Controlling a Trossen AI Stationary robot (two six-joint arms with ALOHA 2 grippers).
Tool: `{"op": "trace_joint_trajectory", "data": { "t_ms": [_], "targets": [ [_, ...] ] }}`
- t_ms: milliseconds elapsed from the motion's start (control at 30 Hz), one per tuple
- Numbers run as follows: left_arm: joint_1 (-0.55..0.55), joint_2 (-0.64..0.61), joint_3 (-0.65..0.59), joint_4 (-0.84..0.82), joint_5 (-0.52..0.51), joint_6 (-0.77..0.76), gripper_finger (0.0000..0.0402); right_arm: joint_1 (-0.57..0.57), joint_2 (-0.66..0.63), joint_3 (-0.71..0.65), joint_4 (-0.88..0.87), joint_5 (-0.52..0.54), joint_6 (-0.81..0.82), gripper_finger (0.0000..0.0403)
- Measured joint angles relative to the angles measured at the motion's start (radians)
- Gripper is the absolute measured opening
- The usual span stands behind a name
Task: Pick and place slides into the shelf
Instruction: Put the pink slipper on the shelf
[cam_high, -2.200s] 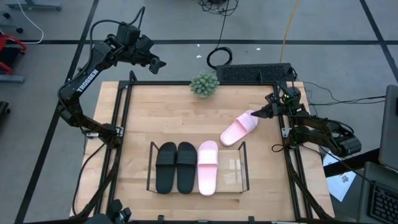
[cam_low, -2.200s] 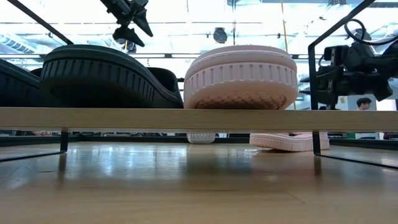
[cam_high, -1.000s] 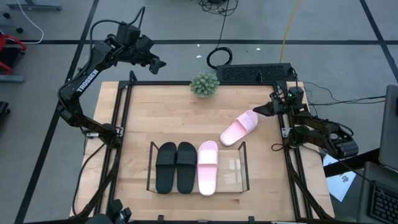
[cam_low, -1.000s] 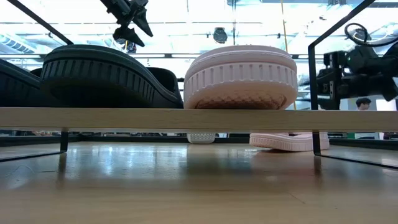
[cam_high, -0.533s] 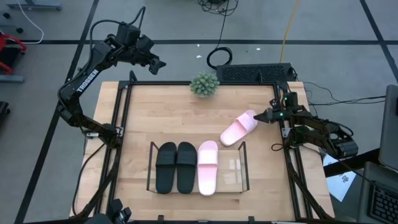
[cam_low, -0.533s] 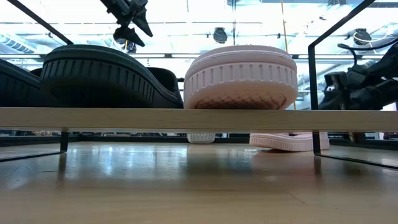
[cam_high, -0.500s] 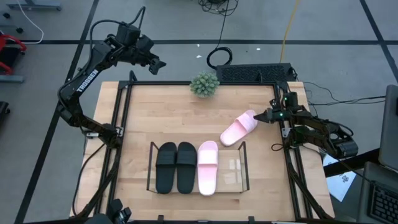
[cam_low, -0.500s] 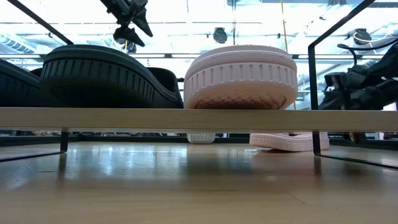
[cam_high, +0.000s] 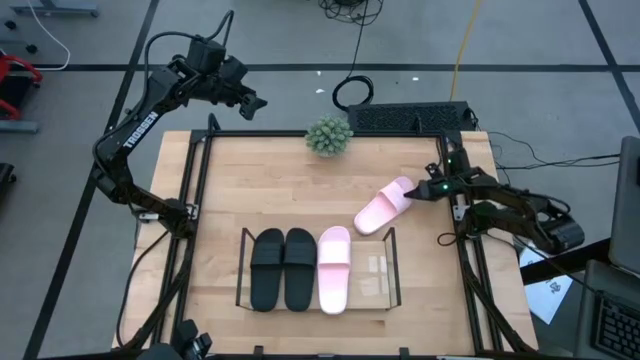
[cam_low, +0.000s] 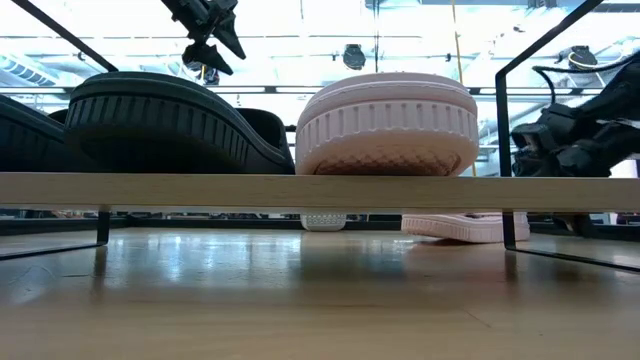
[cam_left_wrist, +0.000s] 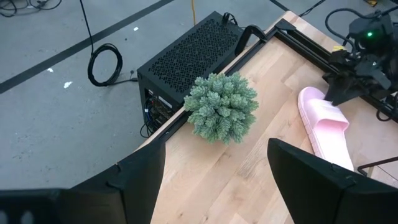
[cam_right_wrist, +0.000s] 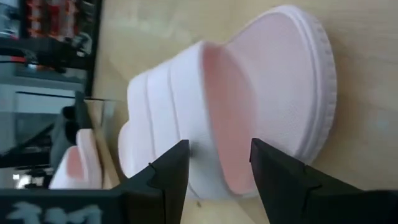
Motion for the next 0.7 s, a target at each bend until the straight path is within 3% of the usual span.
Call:
{"op": "trace_joint_trajectory", "data": {
  "t_ms": [367,700],
  "targets": [
    [0.0,0.0,0.0,0.001,0.0,-0.001,0.0285,0.145,0.057,0.09,0.007,0.078,0.035,0.016],
    [0.0,0.0,0.0,0.0,0.0,-0.006,0.0285,0.173,0.127,0.09,0.105,0.094,0.094,0.016]
  ]
}}
